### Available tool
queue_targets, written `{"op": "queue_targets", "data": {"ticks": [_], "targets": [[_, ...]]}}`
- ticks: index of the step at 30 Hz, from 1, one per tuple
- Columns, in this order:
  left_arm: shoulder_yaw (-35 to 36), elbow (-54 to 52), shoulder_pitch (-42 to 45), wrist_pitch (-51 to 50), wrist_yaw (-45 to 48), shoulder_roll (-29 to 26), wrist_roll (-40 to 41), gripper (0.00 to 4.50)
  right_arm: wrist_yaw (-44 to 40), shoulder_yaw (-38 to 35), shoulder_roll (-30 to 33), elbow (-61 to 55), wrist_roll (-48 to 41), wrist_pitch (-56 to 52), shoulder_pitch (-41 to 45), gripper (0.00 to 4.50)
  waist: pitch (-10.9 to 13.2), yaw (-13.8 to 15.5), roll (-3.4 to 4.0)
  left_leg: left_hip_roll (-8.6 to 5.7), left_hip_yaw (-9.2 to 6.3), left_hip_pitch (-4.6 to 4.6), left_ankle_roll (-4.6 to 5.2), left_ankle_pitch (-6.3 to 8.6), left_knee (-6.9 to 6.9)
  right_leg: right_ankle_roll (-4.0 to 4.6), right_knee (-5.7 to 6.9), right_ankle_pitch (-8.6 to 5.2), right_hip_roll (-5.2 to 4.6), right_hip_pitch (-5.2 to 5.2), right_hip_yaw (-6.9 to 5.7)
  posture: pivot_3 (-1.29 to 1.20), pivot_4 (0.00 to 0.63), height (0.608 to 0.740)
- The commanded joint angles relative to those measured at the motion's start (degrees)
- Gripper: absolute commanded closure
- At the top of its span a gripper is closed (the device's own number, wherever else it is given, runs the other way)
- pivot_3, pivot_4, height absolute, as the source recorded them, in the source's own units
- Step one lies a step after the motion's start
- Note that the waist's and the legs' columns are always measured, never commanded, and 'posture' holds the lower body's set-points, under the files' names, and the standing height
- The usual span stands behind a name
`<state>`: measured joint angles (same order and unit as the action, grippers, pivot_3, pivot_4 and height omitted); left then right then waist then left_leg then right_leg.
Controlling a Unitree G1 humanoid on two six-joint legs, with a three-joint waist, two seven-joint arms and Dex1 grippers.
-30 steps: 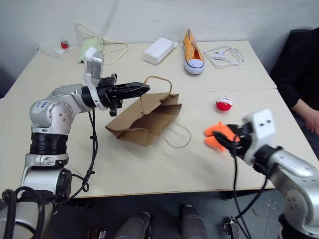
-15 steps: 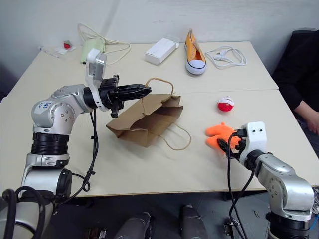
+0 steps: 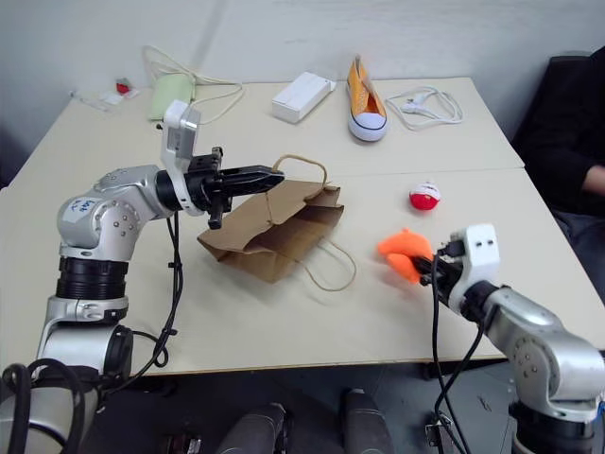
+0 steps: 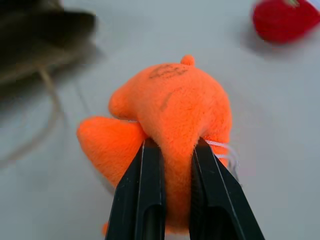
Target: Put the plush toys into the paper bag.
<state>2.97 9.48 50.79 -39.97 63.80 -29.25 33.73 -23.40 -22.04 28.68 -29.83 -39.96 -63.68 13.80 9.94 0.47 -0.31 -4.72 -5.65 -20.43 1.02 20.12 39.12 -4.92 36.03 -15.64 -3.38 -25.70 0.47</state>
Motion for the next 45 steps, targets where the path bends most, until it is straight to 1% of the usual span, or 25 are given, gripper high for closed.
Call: {"op": "queue_targets", "data": {"ticks": [1, 5, 9, 11, 12, 17, 21, 23, 24, 25, 28, 29, 30, 31, 33, 34, 35, 37, 40, 42, 43, 45], "targets": [[0.3, -2.98, 0.26, 0.38, 0.48, -1.0, 0.62, 4.5, -3.12, 5.1, 1.35, -5.73, -9.35, -4.67, 9.33, 4.35, 0.02, -0.52, 0.05, 0.01, 0.0, 0.01, -0.01, -0.01, 0.0, 0.0, 0.02, 0.0, 0.0, 0.0, 0.0, 0.0, 0.15, 0.74], [-0.41, -2.77, 0.84, 0.92, 0.9, -0.74, 0.47, 4.5, -2.25, 17.65, 1.84, 0.77, -2.6, -3.09, 16.37, 4.35, -0.02, -0.19, -0.02, 0.09, -0.2, 0.01, -0.08, 0.01, -0.06, 0.09, -0.03, -0.05, 0.05, 0.05, -0.17, 0.0, 0.15, 0.74], [-0.67, -2.78, 1.24, 1.13, 0.88, -0.19, 0.58, 4.5, -1.62, 27.95, -2.38, 11.28, 4.99, 2.1, 23.65, 4.35, -0.02, -0.45, -0.01, -0.05, -0.13, -0.09, 0.02, -0.01, -0.03, 0.03, 0.0, -0.02, -0.07, 0.01, -0.13, 0.0, 0.15, 0.74], [-0.74, -2.99, 1.16, 1.07, 0.84, -0.11, 0.65, 4.5, -2.31, 30.45, -3.77, 14.28, 7.26, 4.05, 25.73, 4.35, -0.02, -0.56, -0.01, -0.04, -0.13, -0.12, 0.02, -0.01, -0.03, 0.03, 0.0, -0.02, -0.06, -0.05, -0.14, 0.0, 0.15, 0.74], [-0.87, -3.34, 0.8, 1.11, 1.0, -0.17, 0.69, 4.5, -2.47, 31.41, -5.43, 16.53, 8.02, 4.82, 27.48, 4.35, -0.02, -0.63, -0.01, -0.03, -0.14, -0.13, 0.01, -0.01, -0.05, 0.03, 0.02, -0.02, -0.05, -0.09, -0.15, 0.0, 0.15, 0.74], [-1.05, -4.0, 0.12, 1.18, 1.01, -0.09, 0.76, 4.5, -2.81, 34.49, -11.28, 25.3, 12.17, 8.42, 32.63, 4.35, -0.02, -0.79, -0.01, -0.02, -0.13, -0.15, 0.0, -0.01, -0.06, 0.03, 0.04, -0.02, -0.03, -0.12, -0.15, 0.0, 0.15, 0.74], [-0.37, -3.33, 1.01, 1.23, -0.17, 0.81, 1.02, 4.5, -1.77, 36.94, -16.38, 35.22, 18.19, 16.1, 34.54, 4.35, -0.02, -0.97, -0.01, -0.02, -0.13, -0.15, 0.0, -0.01, -0.06, 0.03, 0.06, -0.02, -0.02, -0.13, -0.16, 0.0, 0.15, 0.74], [-0.04, -3.0, 1.26, 1.26, -0.68, 1.0, 1.0, 4.5, -1.48, 36.1, -18.06, 37.66, 19.55, 18.64, 34.36, 3.61, -0.02, -0.99, -0.01, -0.03, -0.14, -0.15, 0.0, -0.01, -0.05, 0.03, 0.08, -0.02, -0.03, -0.13, -0.16, 0.0, 0.15, 0.74], [0.15, -2.7, 1.34, 1.38, -0.87, 1.03, 0.9, 4.5, -1.04, 35.07, -19.12, 38.48, 19.92, 20.6, 34.13, 3.36, -0.02, -1.02, -0.01, -0.03, -0.14, -0.15, 0.0, -0.01, -0.05, 0.03, 0.08, -0.02, -0.03, -0.13, -0.16, 0.0, 0.15, 0.74], [0.26, -2.28, 1.38, 1.64, -1.03, 0.97, 0.65, 4.5, -0.55, 33.57, -20.36, 39.06, 19.52, 21.73, 33.86, 2.97, -0.02, -1.12, -0.01, -0.04, -0.14, -0.17, 0.0, -0.01, -0.05, 0.03, 0.08, -0.02, -0.03, -0.14, -0.16, 0.0, 0.15, 0.74], [0.7, -1.1, 1.52, 2.3, -1.56, 0.78, 0.23, 4.5, -0.69, 31.44, -21.7, 38.16, 18.84, 22.08, 32.99, 1.89, -0.02, -1.58, -0.01, -0.03, -0.14, -0.19, -0.01, -0.01, -0.05, 0.03, 0.1, -0.02, -0.02, -0.18, -0.16, 0.0, 0.15, 0.74], [0.82, -0.75, 1.63, 2.46, -1.72, 0.69, 0.18, 4.5, -1.23, 31.18, -21.49, 36.58, 18.48, 21.51, 32.24, 1.52, -0.02, -1.76, -0.01, -0.03, -0.15, -0.19, -0.01, -0.01, -0.05, 0.03, 0.12, -0.02, -0.03, -0.18, -0.18, 0.0, 0.15, 0.74], [0.89, -0.38, 1.76, 2.69, -1.82, 0.61, 0.13, 4.5, -1.92, 30.66, -21.17, 34.52, 17.72, 20.69, 31.32, 1.26, -0.02, -1.93, -0.01, -0.03, -0.15, -0.19, -0.01, -0.01, -0.06, 0.03, 0.12, -0.02, -0.03, -0.18, -0.18, 0.0, 0.15, 0.74], [0.96, -0.02, 1.88, 2.95, -1.93, 0.51, 0.06, 4.5, -2.53, 30.02, -20.75, 32.2, 16.72, 19.65, 30.34, 0.82, -0.02, -2.1, -0.01, -0.03, -0.16, -0.19, -0.01, -0.01, -0.06, 0.03, 0.12, -0.02, -0.03, -0.18, -0.18, 0.0, 0.15, 0.74], [1.09, 0.92, 2.16, 3.6, -2.19, 0.31, -0.31, 4.5, -3.86, 28.32, -18.79, 26.17, 14.16, 16.51, 28.1, 0.14, -0.02, -2.09, -0.01, -0.03, -0.15, -0.22, -0.01, -0.01, -0.07, 0.03, 0.13, -0.02, -0.03, -0.23, -0.18, 0.0, 0.15, 0.74], [1.26, 1.39, 2.26, 3.88, -2.36, 0.07, -0.52, 4.5, -4.78, 26.52, -16.44, 21.21, 11.76, 13.52, 26.28, 0.03, -0.02, -2.08, -0.01, -0.03, -0.16, -0.28, -0.01, -0.01, -0.06, 0.03, 0.13, -0.02, -0.03, -0.27, -0.18, 0.0, 0.15, 0.74], [1.37, 1.68, 2.31, 4.07, -2.46, -0.15, -0.61, 4.5, -5.42, 24.93, -14.32, 17.08, 9.73, 10.98, 24.74, 0.03, -0.02, -1.98, 0.0, -0.03, -0.15, -0.32, -0.01, -0.01, -0.04, 0.03, 0.15, -0.02, -0.03, -0.32, -0.18, 0.0, 0.15, 0.74], [1.62, 1.79, 2.33, 4.21, -2.46, -0.74, -0.48, 4.5, -6.48, 21.07, -9.17, 9.31, 5.86, 6.22, 21.52, 0.03, -0.02, -2.0, -0.01, -0.08, -0.16, -0.76, -0.01, -0.01, 0.14, 0.03, 0.37, -0.02, -0.08, -0.76, -0.17, 0.0, 0.15, 0.74], [2.4, 1.07, 2.39, 3.84, -2.77, -1.66, 0.08, 4.5, -6.42, 13.36, -0.81, 3.06, 3.18, 1.78, 16.71, 0.03, -0.03, -1.86, -0.02, -0.13, -0.17, -0.88, -0.01, -0.02, 0.17, 0.03, 0.44, -0.02, -0.13, -0.87, -0.19, 0.0, 0.15, 0.74], [3.16, 0.32, 2.49, 3.11, -3.17, -2.2, 0.76, 4.5, -4.57, 10.26, 3.53, 4.31, 5.68, 1.99, 14.62, 0.03, -0.03, -1.73, -0.02, -0.15, -0.13, -0.85, 0.0, -0.02, 0.15, 0.03, 0.43, -0.02, -0.14, -0.84, -0.16, 0.0, 0.15, 0.74], [3.56, -0.05, 2.54, 2.71, -3.47, -2.39, 1.1, 4.5, -2.81, 9.27, 4.63, 6.51, 7.43, 2.39, 14.63, 0.03, -0.03, -1.68, -0.02, -0.14, -0.12, -0.85, 0.0, -0.03, 0.15, 0.03, 0.43, -0.02, -0.14, -0.83, -0.15, 0.0, 0.15, 0.74], [4.21, -1.05, 2.35, 2.1, -4.17, -2.65, 1.56, 4.5, 2.46, 8.2, 4.57, 13.62, 12.24, 5.68, 16.78, 0.03, -0.03, -1.99, -0.03, -0.14, -0.02, -0.77, 0.0, -0.05, 0.16, 0.03, 0.51, -0.02, -0.14, -0.83, -0.05, 0.0, 0.15, 0.74]]}}
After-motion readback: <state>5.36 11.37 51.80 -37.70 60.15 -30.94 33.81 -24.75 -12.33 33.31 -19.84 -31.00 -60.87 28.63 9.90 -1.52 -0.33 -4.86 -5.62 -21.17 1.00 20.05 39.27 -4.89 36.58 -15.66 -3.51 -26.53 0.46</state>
